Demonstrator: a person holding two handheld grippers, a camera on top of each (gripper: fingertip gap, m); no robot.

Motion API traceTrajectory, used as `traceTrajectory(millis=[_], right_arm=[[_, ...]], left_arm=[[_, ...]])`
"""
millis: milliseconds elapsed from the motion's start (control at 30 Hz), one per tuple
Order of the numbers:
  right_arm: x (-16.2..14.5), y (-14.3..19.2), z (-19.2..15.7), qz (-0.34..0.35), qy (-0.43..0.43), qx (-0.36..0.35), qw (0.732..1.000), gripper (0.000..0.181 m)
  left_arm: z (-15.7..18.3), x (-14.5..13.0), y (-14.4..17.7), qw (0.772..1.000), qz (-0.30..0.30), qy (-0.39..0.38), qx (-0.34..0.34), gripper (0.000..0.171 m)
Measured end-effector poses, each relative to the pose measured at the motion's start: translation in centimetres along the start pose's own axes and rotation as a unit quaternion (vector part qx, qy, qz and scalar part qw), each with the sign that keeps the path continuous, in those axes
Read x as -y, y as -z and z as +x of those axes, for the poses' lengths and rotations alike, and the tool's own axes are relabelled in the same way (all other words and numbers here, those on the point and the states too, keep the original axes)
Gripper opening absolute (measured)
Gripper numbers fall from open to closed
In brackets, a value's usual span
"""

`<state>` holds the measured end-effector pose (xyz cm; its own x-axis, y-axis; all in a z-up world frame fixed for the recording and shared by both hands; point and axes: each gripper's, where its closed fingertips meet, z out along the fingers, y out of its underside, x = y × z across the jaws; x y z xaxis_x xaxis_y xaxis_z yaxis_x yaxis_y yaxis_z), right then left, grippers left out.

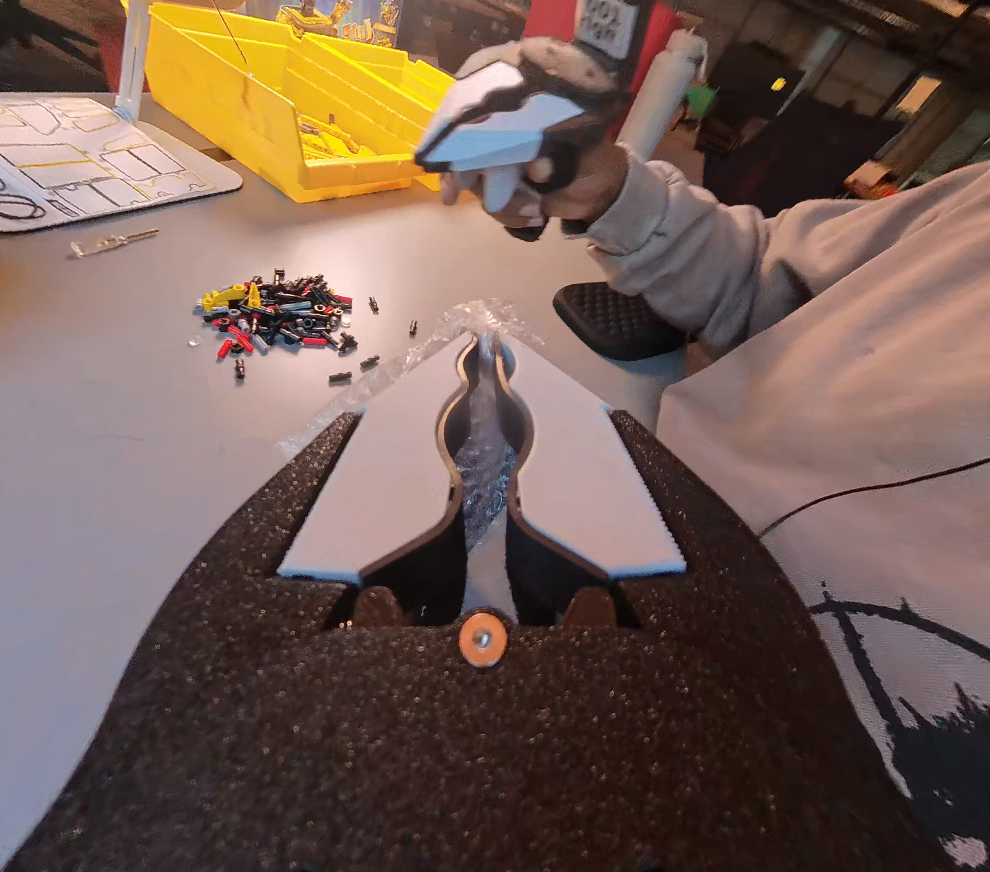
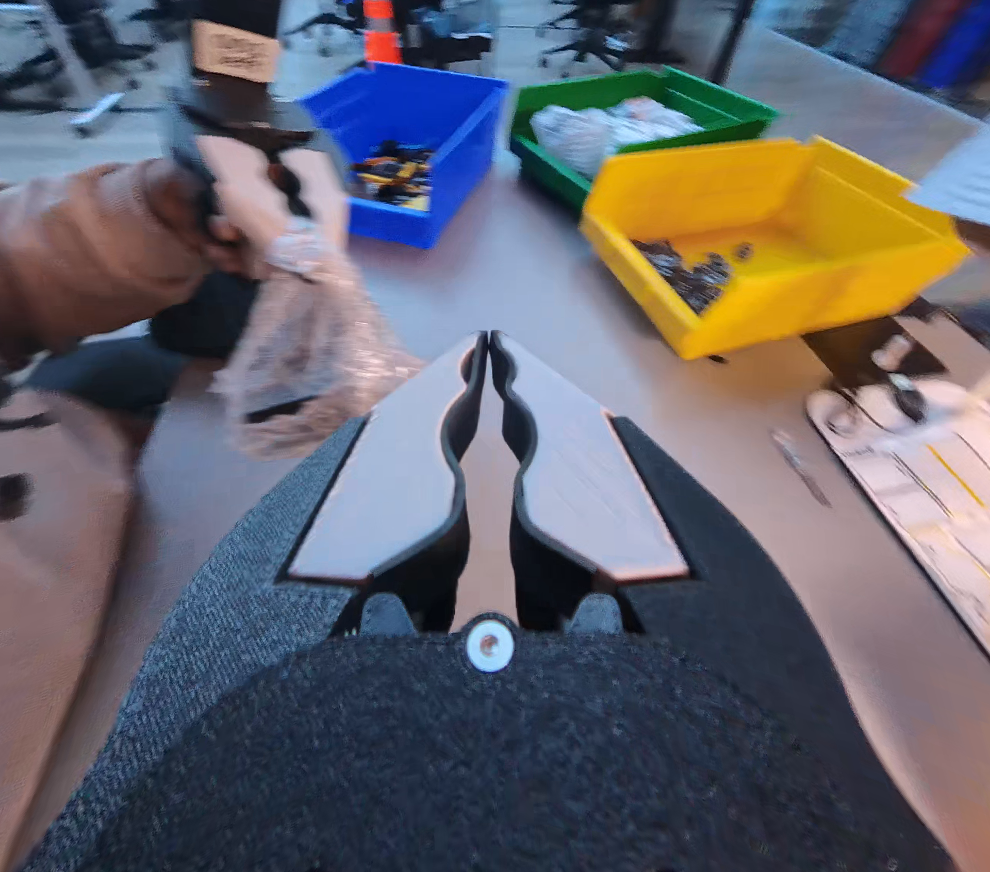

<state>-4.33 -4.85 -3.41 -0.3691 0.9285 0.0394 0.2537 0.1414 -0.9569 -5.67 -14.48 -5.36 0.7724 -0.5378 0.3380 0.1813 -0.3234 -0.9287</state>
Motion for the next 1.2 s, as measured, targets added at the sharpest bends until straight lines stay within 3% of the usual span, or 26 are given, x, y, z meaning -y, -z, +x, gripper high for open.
traceTrajectory(millis=[100,167,233,433,500,533,633,700,833,967,1067,1200], right_arm=[[-3.4,-1.4,7.5,-0.047,-0.017,-0.090,0.995,0.002],[-6.9,-3.0,12.3,-0.116,-0.001,-0.129,0.985,0.028],[-10.1,-4.7,16.4,-0.170,0.007,-0.147,0.974,0.039],[-16.1,-9.1,22.9,-0.285,-0.040,-0.115,0.951,0.037],[-16.0,-9.5,23.5,-0.291,-0.077,-0.099,0.949,0.019],[-16.1,-9.6,23.2,-0.297,-0.079,-0.085,0.948,0.008],[-15.7,-9.2,21.2,-0.300,-0.070,-0.040,0.951,0.007],[-13.2,-8.8,18.0,-0.257,-0.059,-0.005,0.965,0.007],[-5.4,-6.1,6.3,-0.171,-0.022,0.123,0.977,0.007],[-2.5,-4.0,-3.7,-0.210,-0.008,0.204,0.956,0.007],[-3.7,-5.3,-6.1,-0.260,-0.019,0.190,0.947,0.006],[-6.0,-7.8,-4.6,-0.317,0.008,0.121,0.941,0.008]], left_arm=[[-1.2,0.2,0.6,0.997,0.031,0.061,-0.030,0.002],[-1.8,0.2,0.6,0.995,0.045,0.084,-0.041,0.002],[-1.7,0.2,0.5,0.994,0.048,0.087,-0.051,0.002],[-1.3,0.4,0.4,0.996,0.031,0.063,-0.053,0.002],[-1.0,0.5,0.6,0.997,0.027,0.058,-0.053,0.002],[-1.0,0.6,0.7,0.997,0.027,0.056,-0.053,0.002],[-1.3,0.7,0.9,0.997,0.029,0.056,-0.041,0.002],[-1.9,0.8,0.9,0.997,0.034,0.065,-0.032,0.002],[-2.8,1.0,0.8,0.995,0.049,0.087,-0.029,0.002],[-3.3,1.1,0.1,0.993,0.056,0.100,-0.028,0.002],[-3.1,0.9,-0.9,0.992,0.050,0.110,-0.027,0.002],[-3.3,0.2,-1.7,0.995,0.023,0.098,0.004,0.003]])
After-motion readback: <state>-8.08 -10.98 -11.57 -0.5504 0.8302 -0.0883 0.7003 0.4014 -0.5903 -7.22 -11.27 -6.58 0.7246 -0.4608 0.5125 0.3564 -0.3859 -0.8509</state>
